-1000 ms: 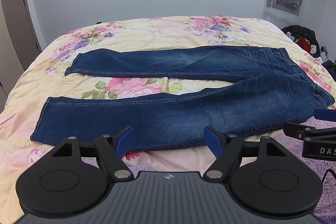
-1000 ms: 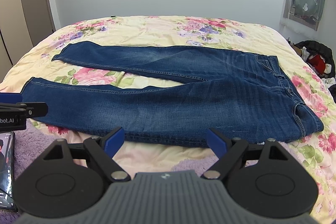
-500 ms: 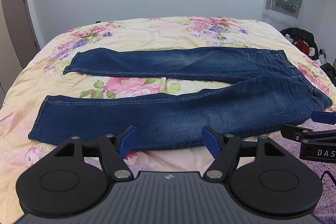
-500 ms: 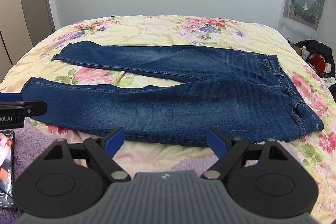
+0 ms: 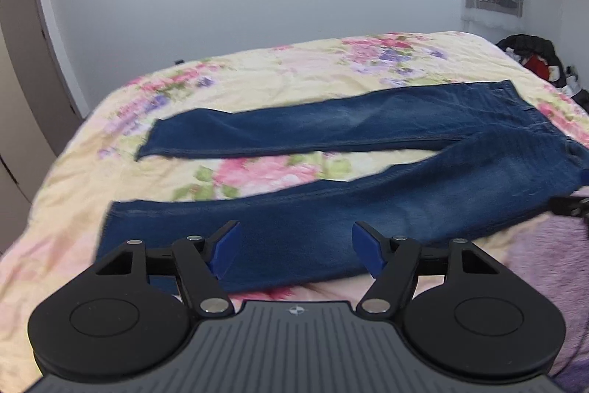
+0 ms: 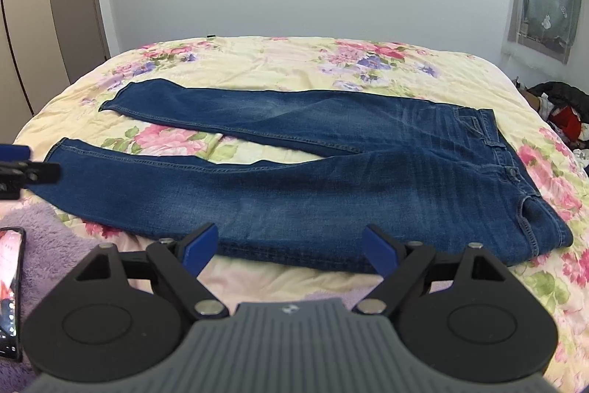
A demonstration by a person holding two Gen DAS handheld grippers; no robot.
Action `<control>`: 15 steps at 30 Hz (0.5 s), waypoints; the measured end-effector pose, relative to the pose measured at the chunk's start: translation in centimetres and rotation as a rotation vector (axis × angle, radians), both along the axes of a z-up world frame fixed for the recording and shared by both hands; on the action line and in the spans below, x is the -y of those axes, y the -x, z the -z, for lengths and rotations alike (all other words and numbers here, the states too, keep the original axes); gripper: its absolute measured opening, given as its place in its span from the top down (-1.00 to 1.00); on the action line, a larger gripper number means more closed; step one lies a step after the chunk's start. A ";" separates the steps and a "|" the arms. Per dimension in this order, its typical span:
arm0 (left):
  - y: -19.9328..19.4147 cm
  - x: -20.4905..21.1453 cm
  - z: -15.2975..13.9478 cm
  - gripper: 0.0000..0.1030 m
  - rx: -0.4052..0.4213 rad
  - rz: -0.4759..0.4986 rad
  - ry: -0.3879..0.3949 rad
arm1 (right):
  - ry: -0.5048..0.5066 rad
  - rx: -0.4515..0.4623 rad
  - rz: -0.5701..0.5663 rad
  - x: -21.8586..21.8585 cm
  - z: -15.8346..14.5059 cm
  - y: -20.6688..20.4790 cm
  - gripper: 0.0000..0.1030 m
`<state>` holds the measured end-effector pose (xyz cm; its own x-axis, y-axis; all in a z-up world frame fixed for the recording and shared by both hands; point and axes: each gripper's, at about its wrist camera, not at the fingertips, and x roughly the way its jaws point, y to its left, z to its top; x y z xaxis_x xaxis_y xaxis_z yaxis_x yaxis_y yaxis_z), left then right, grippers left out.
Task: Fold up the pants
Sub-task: 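Grasp a jeans leg hem with left gripper while right gripper grasps the waistband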
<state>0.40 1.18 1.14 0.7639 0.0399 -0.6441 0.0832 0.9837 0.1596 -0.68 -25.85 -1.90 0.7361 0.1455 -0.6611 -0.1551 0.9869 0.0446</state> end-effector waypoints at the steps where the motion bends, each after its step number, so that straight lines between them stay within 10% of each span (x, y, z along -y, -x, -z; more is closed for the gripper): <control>1: -0.2 -1.0 -0.3 -0.56 0.004 -0.010 -0.016 | -0.001 -0.011 0.011 0.9 -0.1 -0.5 -0.59; 15: -3.9 -11.1 1.6 -0.54 -0.073 -0.009 -0.262 | 0.081 -0.147 0.183 17.6 -1.9 -7.8 -0.37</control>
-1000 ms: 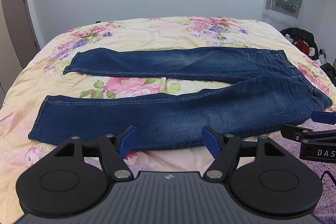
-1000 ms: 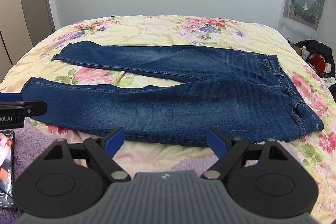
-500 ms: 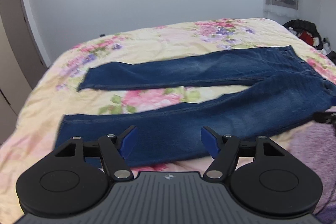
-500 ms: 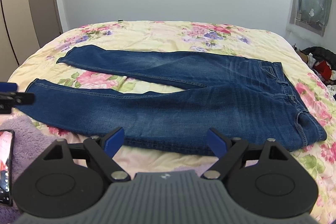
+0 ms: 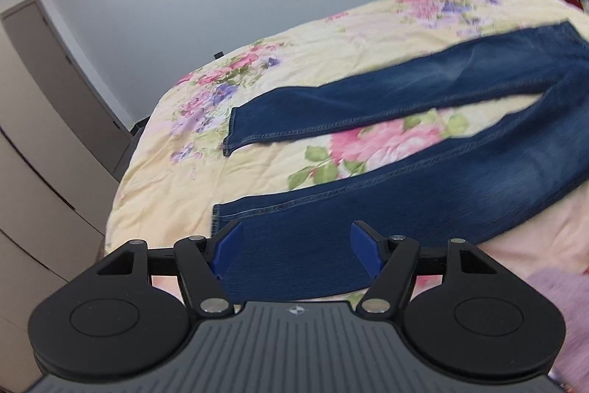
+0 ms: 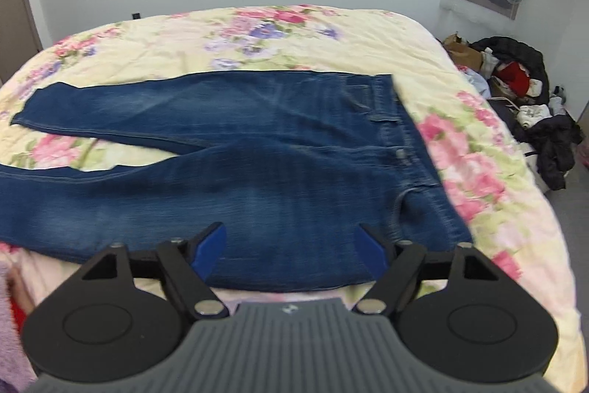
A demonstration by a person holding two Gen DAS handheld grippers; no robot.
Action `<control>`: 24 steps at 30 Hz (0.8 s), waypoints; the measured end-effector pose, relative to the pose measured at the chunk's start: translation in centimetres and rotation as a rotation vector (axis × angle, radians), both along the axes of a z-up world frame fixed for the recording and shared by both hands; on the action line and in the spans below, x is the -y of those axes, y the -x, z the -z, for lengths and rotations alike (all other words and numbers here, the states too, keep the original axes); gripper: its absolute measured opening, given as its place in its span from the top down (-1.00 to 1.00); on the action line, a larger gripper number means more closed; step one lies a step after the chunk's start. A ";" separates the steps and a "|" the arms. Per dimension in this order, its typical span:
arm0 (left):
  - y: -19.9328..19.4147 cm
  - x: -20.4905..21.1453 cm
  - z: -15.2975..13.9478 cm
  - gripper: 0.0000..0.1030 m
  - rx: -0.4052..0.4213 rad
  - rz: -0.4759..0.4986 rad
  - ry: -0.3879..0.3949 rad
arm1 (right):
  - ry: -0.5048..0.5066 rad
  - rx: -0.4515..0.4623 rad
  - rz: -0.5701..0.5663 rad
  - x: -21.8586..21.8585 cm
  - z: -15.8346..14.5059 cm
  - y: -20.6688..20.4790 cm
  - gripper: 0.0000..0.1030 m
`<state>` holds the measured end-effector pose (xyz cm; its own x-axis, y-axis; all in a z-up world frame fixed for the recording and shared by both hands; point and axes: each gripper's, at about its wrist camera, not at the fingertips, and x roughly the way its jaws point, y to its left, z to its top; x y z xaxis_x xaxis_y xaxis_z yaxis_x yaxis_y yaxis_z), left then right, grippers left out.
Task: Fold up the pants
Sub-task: 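Grasp a jeans leg hem with left gripper while right gripper grasps the waistband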
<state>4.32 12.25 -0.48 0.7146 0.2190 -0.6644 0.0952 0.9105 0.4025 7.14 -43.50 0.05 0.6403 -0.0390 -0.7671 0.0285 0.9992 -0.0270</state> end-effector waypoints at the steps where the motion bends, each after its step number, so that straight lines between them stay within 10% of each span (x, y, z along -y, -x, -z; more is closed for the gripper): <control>1: -0.3 -0.3 0.6 -0.54 -0.015 0.017 -0.024 | 0.015 -0.006 0.004 1.3 -0.1 -0.5 -0.33; 11: -3.4 -3.1 7.8 -0.54 -0.223 0.143 -0.229 | 0.251 -0.120 -0.020 9.5 5.1 -4.4 0.50; 24: -6.1 -2.9 15.7 -0.54 -0.494 0.358 -0.394 | 0.371 -0.169 -0.067 10.1 12.8 -5.5 0.56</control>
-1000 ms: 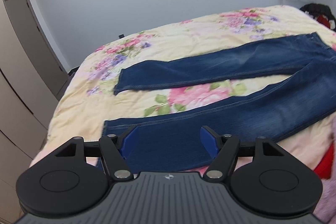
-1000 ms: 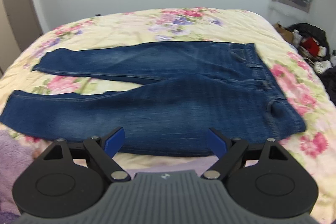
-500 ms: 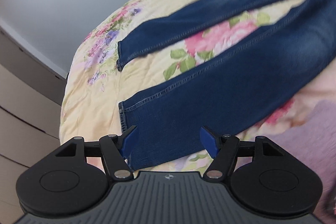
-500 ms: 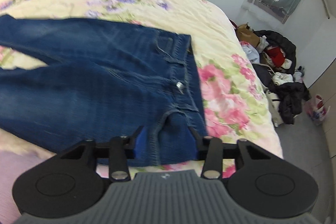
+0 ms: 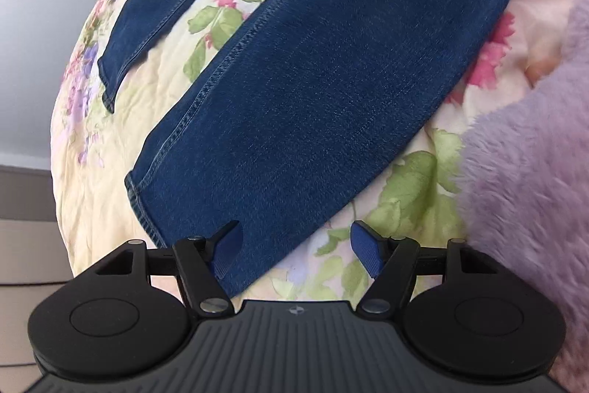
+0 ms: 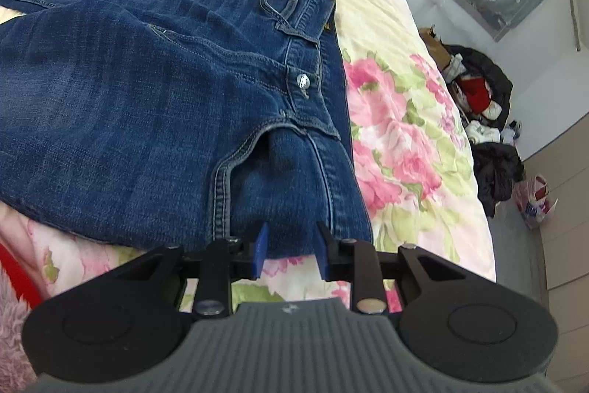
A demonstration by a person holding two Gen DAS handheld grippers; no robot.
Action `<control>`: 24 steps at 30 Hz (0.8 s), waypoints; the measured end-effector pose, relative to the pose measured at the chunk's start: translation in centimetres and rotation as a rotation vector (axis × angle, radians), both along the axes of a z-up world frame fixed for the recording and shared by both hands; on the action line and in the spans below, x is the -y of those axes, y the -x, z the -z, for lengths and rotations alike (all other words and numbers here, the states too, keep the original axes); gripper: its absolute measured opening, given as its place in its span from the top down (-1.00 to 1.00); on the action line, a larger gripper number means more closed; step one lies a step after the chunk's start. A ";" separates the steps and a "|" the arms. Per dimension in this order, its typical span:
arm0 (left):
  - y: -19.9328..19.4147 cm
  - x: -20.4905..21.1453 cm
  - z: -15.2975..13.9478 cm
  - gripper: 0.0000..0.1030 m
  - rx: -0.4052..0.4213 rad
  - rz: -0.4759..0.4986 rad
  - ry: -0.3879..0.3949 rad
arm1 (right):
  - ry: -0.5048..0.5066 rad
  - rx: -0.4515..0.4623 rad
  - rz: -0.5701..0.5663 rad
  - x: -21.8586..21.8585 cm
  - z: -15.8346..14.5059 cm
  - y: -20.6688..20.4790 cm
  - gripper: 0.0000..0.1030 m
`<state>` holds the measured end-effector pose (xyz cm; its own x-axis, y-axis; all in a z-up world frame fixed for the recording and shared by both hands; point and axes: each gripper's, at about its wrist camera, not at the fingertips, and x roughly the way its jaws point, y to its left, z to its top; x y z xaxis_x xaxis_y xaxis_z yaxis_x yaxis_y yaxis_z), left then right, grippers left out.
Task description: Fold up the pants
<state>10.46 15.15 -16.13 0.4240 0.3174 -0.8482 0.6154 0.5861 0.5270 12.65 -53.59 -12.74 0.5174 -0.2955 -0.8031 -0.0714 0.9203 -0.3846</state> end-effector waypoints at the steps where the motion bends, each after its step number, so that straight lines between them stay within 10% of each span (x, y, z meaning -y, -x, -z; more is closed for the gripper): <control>1: -0.3 0.2 0.6 -0.54 0.004 -0.001 -0.022 | 0.014 0.005 -0.012 -0.1 0.0 -0.1 0.56; 5: -0.4 0.8 2.0 -0.51 0.015 0.024 -0.083 | 0.039 0.005 -0.072 -0.6 0.0 -0.2 0.57; 9: -0.2 0.9 1.4 0.44 0.035 0.006 -0.081 | 0.026 0.017 -0.123 -0.5 -0.4 -0.1 0.54; 14: 0.6 0.9 -0.5 0.85 0.131 -0.014 -0.061 | 0.053 0.012 -0.206 -1.2 -0.6 0.4 0.54; 20: 0.8 1.2 -2.6 0.85 0.186 -0.035 -0.037 | 0.150 -0.028 -0.353 -2.4 0.1 1.8 0.54; 24: -0.2 0.2 -1.0 0.38 0.130 -0.066 -0.156 | 0.153 -0.025 -0.356 -2.1 0.3 2.3 0.54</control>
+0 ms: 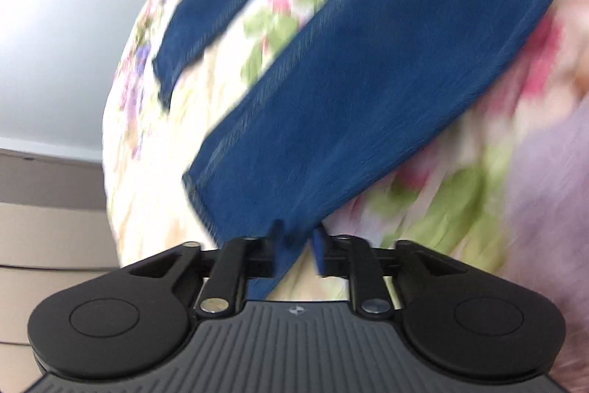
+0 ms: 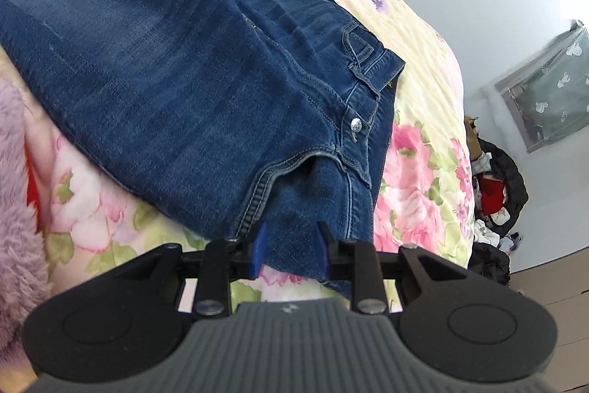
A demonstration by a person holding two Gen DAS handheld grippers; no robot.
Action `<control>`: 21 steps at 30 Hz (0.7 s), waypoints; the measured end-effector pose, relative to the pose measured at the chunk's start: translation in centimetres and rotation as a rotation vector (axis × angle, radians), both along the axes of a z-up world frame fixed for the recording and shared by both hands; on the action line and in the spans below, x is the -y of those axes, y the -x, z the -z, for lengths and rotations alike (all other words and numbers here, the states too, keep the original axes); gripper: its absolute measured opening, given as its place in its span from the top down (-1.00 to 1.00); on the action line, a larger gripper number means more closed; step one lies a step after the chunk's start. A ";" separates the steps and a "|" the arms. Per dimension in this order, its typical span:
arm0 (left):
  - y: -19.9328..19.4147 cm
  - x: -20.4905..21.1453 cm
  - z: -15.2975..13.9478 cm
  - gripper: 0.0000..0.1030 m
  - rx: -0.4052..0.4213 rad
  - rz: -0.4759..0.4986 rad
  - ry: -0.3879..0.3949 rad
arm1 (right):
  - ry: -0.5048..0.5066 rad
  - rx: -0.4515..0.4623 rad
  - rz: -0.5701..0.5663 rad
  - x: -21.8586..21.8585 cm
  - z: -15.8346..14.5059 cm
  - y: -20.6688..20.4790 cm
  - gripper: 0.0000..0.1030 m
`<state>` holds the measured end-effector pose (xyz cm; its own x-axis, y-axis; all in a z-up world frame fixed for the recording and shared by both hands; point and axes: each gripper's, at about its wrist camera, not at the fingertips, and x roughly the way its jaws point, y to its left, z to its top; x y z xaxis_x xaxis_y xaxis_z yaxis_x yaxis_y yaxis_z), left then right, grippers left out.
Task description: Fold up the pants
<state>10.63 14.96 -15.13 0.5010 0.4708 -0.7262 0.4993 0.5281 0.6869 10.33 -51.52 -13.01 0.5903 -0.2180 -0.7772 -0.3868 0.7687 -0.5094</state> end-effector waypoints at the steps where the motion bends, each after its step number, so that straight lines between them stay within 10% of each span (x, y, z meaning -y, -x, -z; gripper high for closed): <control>1: 0.0 -0.4 0.4 0.35 -0.002 -0.008 -0.021 | -0.004 0.004 0.003 0.1 0.1 0.2 0.54; 9: -0.2 -1.8 2.0 0.34 0.089 -0.064 -0.002 | 0.017 -0.014 -0.032 0.5 0.7 2.1 0.53; 12: -0.6 -1.7 1.8 0.86 0.127 -0.090 0.016 | 0.058 -0.013 -0.088 -0.1 0.9 3.0 0.52; 21: -2.3 -2.3 -5.3 0.94 0.318 -0.220 0.230 | 0.190 -0.059 -0.264 -2.0 2.3 4.3 0.37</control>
<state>12.90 17.30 -9.86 0.6224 0.4357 -0.6502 0.1406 0.7550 0.6405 6.08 -49.50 -15.36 0.6008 -0.2075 -0.7720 -0.5934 0.5314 -0.6046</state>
